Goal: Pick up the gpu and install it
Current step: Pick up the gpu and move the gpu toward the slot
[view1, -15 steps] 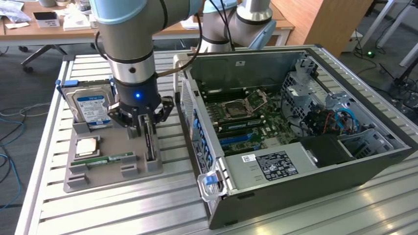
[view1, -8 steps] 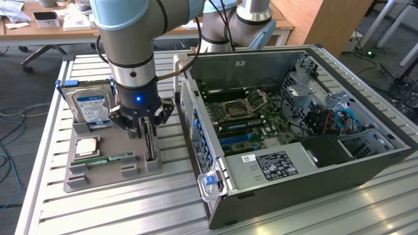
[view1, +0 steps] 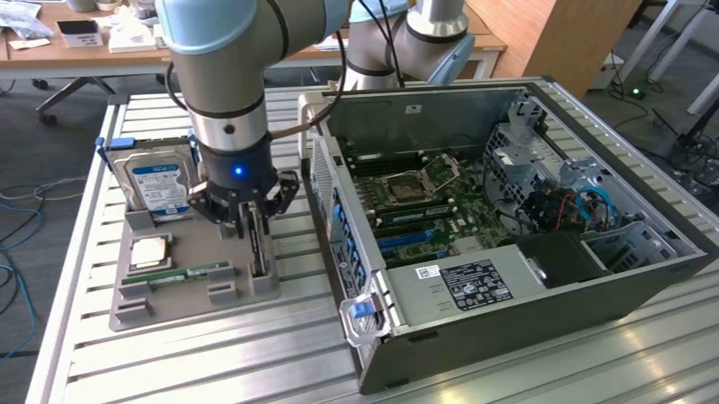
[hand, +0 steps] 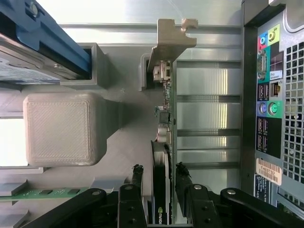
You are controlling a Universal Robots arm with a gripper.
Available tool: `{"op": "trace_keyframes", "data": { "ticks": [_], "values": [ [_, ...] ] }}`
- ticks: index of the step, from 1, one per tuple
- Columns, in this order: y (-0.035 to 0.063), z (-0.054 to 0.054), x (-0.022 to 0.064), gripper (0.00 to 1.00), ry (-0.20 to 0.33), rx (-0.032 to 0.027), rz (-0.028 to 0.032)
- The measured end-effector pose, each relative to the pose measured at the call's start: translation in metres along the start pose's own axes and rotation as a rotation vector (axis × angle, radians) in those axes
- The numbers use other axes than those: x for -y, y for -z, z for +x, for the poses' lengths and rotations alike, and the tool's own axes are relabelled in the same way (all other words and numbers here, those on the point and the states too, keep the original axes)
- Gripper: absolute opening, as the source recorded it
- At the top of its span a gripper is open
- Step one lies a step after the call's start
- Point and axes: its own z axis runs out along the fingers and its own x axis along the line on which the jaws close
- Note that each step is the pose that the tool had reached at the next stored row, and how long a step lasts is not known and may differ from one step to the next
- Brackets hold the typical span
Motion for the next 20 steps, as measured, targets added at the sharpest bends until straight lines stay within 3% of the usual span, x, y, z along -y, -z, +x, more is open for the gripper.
{"op": "trace_keyframes", "data": {
  "ticks": [20],
  "values": [
    [-0.0009,-0.0012,0.0001,0.42,0.0,-0.0001,-0.0001]
  ]
}}
